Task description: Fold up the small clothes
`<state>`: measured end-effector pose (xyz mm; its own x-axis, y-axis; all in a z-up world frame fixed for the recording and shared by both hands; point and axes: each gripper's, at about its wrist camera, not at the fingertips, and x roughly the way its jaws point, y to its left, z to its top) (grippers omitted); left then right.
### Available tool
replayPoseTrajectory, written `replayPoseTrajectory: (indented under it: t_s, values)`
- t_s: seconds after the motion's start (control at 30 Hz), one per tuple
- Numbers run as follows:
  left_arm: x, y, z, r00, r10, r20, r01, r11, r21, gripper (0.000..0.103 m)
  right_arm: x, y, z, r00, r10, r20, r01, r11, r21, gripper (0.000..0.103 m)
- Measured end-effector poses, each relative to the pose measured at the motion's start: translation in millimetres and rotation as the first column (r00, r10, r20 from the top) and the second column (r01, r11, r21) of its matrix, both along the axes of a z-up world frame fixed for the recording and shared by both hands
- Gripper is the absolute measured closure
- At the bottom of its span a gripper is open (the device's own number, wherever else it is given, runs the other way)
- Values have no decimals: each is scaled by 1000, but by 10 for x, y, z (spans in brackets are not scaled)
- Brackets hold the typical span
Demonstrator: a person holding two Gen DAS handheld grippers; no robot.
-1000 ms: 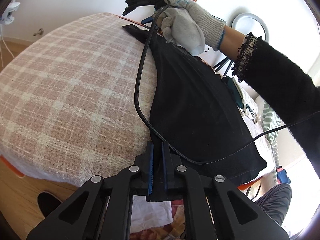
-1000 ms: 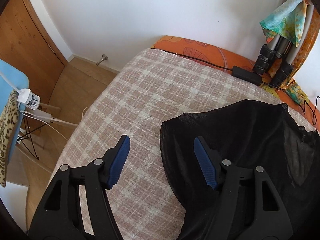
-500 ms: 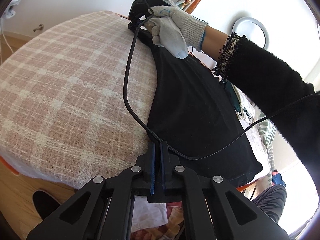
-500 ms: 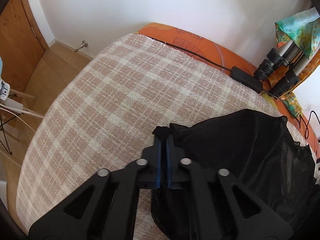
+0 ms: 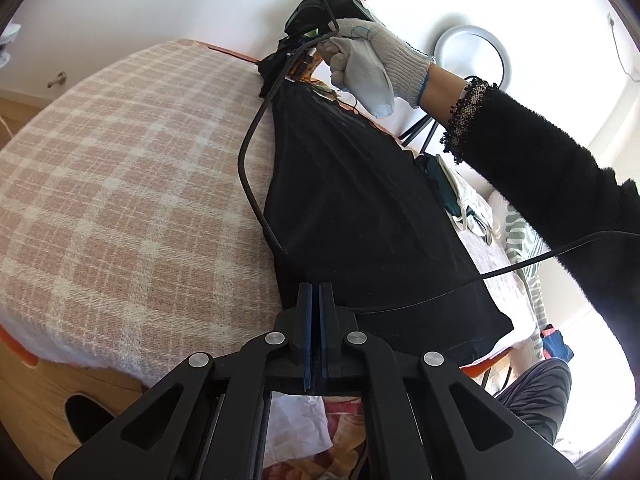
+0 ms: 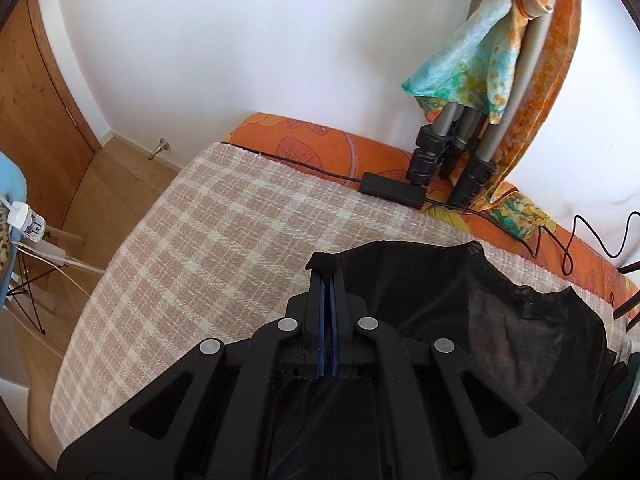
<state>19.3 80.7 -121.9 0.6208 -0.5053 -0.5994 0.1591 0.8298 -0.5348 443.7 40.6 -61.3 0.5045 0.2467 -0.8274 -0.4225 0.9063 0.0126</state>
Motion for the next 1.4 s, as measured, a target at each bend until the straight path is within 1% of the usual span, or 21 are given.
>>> replayPoseTrajectory:
  t_s: [0.1, 0.23, 0.37, 0.4, 0.47, 0.5, 0.53, 0.57, 0.6, 0.63, 0.67, 0.7, 0.8, 0.9, 0.93, 0.97, 1.0, 1.03, 1.13, 1.23, 1.4]
  values:
    - [-15, -113, 60, 999, -29, 17, 29, 999, 12, 102, 4, -198, 80, 1000, -20, 15, 20, 1000, 0, 100]
    - [-21, -251, 101, 997, -80, 22, 80, 997, -2, 102, 2, -519, 149, 998, -51, 24, 51, 999, 5, 100]
    - [-21, -464, 114, 990, -136, 27, 135, 990, 29, 102, 25, -843, 160, 995, -92, 25, 92, 996, -2, 100]
    - [-47, -488, 129, 990, -138, 37, 136, 989, 52, 102, 36, -930, 165, 994, -105, 26, 105, 994, -5, 100]
    - [-119, -476, 187, 993, -97, 74, 87, 987, 135, 102, 43, -1060, 159, 993, -117, 17, 116, 993, 6, 100]
    - [-147, -457, 208, 994, -75, 82, 59, 981, 184, 100, 44, -1096, 154, 994, -113, 11, 112, 994, 14, 100]
    - [-165, -441, 222, 995, -53, 88, 31, 972, 234, 90, 39, -1117, 139, 994, -106, 8, 106, 994, 18, 100]
    - [-187, -424, 231, 994, -25, 102, -6, 958, 285, 84, 30, -1121, 124, 995, -100, 7, 100, 995, 21, 100]
    - [-209, -408, 232, 993, 7, 122, -48, 941, 335, 69, 23, -1112, 107, 996, -94, 6, 94, 995, 22, 100]
    - [-211, -387, 223, 991, 29, 130, -75, 926, 370, 53, 17, -1098, 88, 996, -90, 4, 90, 996, 23, 100]
    - [-186, -358, 202, 991, 49, 122, -93, 916, 390, 47, 6, -1078, 60, 996, -87, 0, 87, 996, 24, 100]
    - [-160, -328, 176, 992, 61, 110, -99, 914, 394, 44, 4, -1057, 38, 997, -82, -3, 82, 996, 25, 100]
    - [-14, -238, 31, 997, 68, 36, -77, 912, 404, 44, -9, -987, 2, 998, -64, -3, 64, 998, 19, 100]
    - [48, -138, -97, 997, 76, -23, -63, 933, 354, 46, -29, -937, -29, 999, -46, -7, 46, 999, 16, 100]
    - [33, -115, -112, 996, 86, -30, -72, 940, 333, 54, -33, -926, -39, 999, -41, -12, 41, 999, 14, 100]
    - [16, -92, -111, 995, 98, -18, -87, 941, 326, 61, -41, -919, -40, 999, -36, -14, 36, 999, 15, 100]
    - [9, -115, -111, 995, 95, -23, -82, 942, 326, 81, -51, -914, -37, 999, -30, -17, 31, 999, 20, 100]
    - [5, -135, -111, 996, 82, -30, -68, 943, 324, 94, -64, -911, -38, 999, -25, -23, 25, 999, 27, 100]
    - [13, -213, -97, 997, 76, -32, -60, 938, 342, 100, -122, -896, -22, 999, -11, -34, 12, 999, 42, 100]
    - [-12, -314, -8, 997, 78, -23, -65, 937, 342, 101, -201, -897, 56, 1000, 14, -20, -13, 999, 52, 100]
    - [-96, -618, 170, 999, 40, 10, -41, 931, 362, 101, -221, -987, 184, 1000, 26, -12, -24, 996, 85, 100]
